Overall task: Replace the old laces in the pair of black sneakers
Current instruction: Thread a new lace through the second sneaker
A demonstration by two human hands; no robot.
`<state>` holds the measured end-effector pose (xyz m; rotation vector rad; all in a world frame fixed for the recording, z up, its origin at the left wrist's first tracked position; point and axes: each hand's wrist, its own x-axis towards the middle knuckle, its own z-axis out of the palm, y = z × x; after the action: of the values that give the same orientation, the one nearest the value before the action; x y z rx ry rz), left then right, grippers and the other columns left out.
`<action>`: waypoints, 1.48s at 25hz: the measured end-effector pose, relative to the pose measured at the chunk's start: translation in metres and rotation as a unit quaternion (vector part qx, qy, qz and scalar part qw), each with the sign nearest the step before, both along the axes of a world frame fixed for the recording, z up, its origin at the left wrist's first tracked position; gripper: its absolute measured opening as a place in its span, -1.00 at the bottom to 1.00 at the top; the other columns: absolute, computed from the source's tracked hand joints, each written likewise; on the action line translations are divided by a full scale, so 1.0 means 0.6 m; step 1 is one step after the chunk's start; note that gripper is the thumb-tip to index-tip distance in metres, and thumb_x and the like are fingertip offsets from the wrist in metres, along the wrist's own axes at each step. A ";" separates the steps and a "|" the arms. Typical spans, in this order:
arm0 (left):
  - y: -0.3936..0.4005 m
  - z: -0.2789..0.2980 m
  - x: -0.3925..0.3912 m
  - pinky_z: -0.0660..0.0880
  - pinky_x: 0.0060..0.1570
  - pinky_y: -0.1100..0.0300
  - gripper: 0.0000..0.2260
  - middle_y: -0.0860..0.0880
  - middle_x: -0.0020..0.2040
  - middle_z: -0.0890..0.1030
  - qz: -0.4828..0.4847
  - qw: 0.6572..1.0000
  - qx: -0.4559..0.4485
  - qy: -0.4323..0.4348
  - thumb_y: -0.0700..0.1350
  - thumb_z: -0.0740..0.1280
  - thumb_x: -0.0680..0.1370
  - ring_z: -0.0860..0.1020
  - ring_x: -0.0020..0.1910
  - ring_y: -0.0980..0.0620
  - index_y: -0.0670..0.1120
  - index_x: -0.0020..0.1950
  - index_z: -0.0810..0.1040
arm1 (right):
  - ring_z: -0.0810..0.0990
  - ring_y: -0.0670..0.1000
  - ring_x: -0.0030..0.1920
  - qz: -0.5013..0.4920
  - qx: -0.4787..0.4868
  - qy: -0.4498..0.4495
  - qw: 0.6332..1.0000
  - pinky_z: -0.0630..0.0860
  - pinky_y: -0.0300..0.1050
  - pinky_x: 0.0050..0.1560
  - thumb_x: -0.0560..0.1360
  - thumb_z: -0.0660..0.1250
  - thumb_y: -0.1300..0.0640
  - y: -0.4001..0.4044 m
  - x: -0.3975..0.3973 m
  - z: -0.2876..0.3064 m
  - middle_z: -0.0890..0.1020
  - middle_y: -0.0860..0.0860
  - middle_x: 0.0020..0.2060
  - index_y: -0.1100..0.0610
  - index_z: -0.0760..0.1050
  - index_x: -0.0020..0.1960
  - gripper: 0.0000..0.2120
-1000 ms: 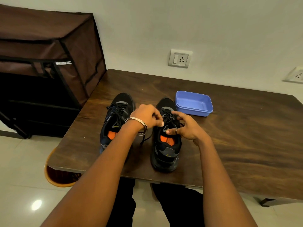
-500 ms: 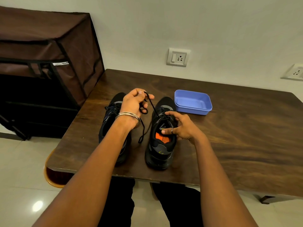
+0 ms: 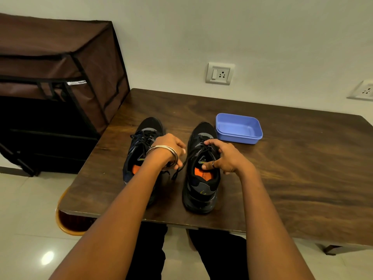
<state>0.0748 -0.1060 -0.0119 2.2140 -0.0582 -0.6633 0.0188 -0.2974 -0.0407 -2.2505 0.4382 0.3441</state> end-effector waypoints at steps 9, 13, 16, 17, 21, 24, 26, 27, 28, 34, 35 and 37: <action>-0.027 0.005 0.000 0.40 0.25 -0.15 -0.71 -0.16 0.31 0.45 -0.022 0.969 0.210 -0.125 0.12 0.45 0.42 0.40 0.28 -0.26 -0.06 -0.01 0.65 | 0.32 0.25 0.41 0.045 -0.107 0.029 0.993 0.41 0.21 0.32 0.21 0.66 -0.02 -0.003 0.007 0.015 0.37 0.11 0.39 -0.23 0.30 0.45 -0.09; -0.027 0.028 -0.008 0.16 0.34 -0.21 -0.74 -0.10 0.11 0.59 -0.004 0.974 0.144 -0.175 0.08 0.38 0.46 0.39 0.28 -0.17 -0.11 -0.22 0.64 | 0.33 0.25 0.39 0.014 -0.209 0.007 0.978 0.37 0.26 0.34 0.28 0.61 -0.09 0.007 0.000 0.062 0.44 0.13 0.34 -0.02 0.43 0.38 -0.26; -0.029 0.030 -0.013 0.52 0.10 0.00 -0.81 -0.08 -0.33 0.66 0.053 0.988 -0.119 -0.087 -0.15 0.36 0.49 0.60 -0.21 -0.02 -0.23 -0.25 0.64 | 0.48 0.14 0.28 -0.016 -0.116 -0.088 0.989 0.45 0.14 0.29 0.44 0.52 0.09 0.037 -0.005 0.099 0.56 0.11 0.23 0.08 0.49 0.34 -0.50; -0.027 0.031 -0.013 0.57 -0.05 0.05 -0.87 -0.08 -0.35 0.65 0.079 0.977 -0.185 -0.067 -0.22 0.35 0.51 0.59 -0.30 -0.01 -0.22 -0.20 0.63 | 0.53 0.11 0.22 -0.021 -0.069 -0.095 0.993 0.50 0.07 0.25 0.49 0.47 0.14 0.051 -0.005 0.107 0.59 0.11 0.18 0.11 0.50 0.33 -0.57; -0.018 0.059 -0.013 0.61 -0.08 0.10 -0.82 -0.17 -0.09 0.70 0.149 0.885 -0.434 0.080 -0.16 0.30 0.59 0.67 -0.17 -0.06 -0.20 0.15 0.58 | 0.68 0.06 -0.02 -0.098 0.177 -0.094 0.975 0.55 -0.17 -0.10 0.64 0.23 0.16 0.093 -0.011 0.127 0.70 0.14 -0.01 0.17 0.50 0.23 -0.80; -0.010 0.071 -0.005 0.52 0.20 -0.01 -0.60 -0.30 0.16 0.60 0.168 0.753 -0.604 0.200 0.03 0.25 0.61 0.60 0.17 -0.18 -0.25 0.27 0.51 | 0.72 0.05 -0.05 -0.161 0.319 -0.081 0.930 0.45 0.05 0.09 0.65 0.17 -0.10 0.095 -0.016 0.142 0.74 0.09 -0.14 -0.03 0.47 0.05 -0.82; -0.008 0.070 0.000 0.41 0.32 -0.05 -0.47 -0.34 0.26 0.52 0.169 0.707 -0.648 0.227 0.13 0.21 0.60 0.50 0.29 -0.22 -0.29 0.34 0.43 | 0.72 0.08 -0.03 -0.148 0.363 -0.064 0.918 0.43 0.05 0.12 0.61 0.20 -0.18 0.093 -0.017 0.147 0.74 0.11 -0.15 -0.07 0.44 0.02 -0.80; -0.008 0.068 0.002 0.36 0.37 -0.07 -0.41 -0.35 0.30 0.47 0.176 0.697 -0.656 0.232 0.16 0.21 0.59 0.45 0.33 -0.24 -0.32 0.37 0.39 | 0.72 0.08 -0.07 -0.138 0.365 -0.061 0.919 0.45 0.05 0.11 0.60 0.25 -0.14 0.093 -0.019 0.148 0.73 0.11 -0.17 -0.02 0.48 0.05 -0.80; -0.009 0.065 0.004 0.32 0.40 -0.08 -0.36 -0.35 0.34 0.43 0.185 0.693 -0.657 0.231 0.18 0.21 0.58 0.41 0.37 -0.25 -0.33 0.39 0.34 | 0.70 0.06 -0.16 -0.136 0.364 -0.062 0.919 0.49 0.05 0.08 0.59 0.31 -0.07 0.090 -0.022 0.149 0.71 0.10 -0.22 0.05 0.53 0.07 -0.80; 0.002 0.037 0.024 0.12 0.50 -0.06 -0.26 -0.29 0.53 0.15 0.260 0.724 -0.603 0.211 0.18 0.24 0.58 0.15 0.53 -0.19 -0.28 0.54 0.09 | 0.38 -0.07 -0.49 -0.266 0.291 -0.200 0.897 0.48 -0.17 -0.41 0.58 0.34 0.25 0.004 -0.047 0.153 0.56 0.02 -0.40 0.26 0.65 -0.05 -0.87; -0.001 0.032 0.025 0.14 0.49 -0.05 -0.28 -0.27 0.53 0.16 0.259 0.744 -0.580 0.207 0.17 0.25 0.58 0.18 0.52 -0.18 -0.27 0.54 0.11 | 0.39 -0.07 -0.48 -0.281 0.229 -0.214 0.907 0.45 -0.20 -0.42 0.59 0.30 0.28 -0.010 -0.052 0.149 0.60 0.02 -0.35 0.26 0.65 -0.07 -0.84; -0.011 0.024 0.020 0.32 0.38 0.01 -0.43 -0.23 0.46 0.33 0.239 0.832 -0.467 0.182 0.10 0.29 0.58 0.37 0.42 -0.16 -0.20 0.47 0.29 | 0.44 -0.07 -0.43 -0.278 0.147 -0.218 0.924 0.43 -0.22 -0.41 0.61 0.22 0.35 -0.026 -0.057 0.138 0.63 0.02 -0.27 0.23 0.64 -0.02 -0.78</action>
<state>0.0869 -0.1123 0.0027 1.0650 0.3019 -0.5776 -0.0154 -0.3128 0.0421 -1.7428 0.7031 -0.3606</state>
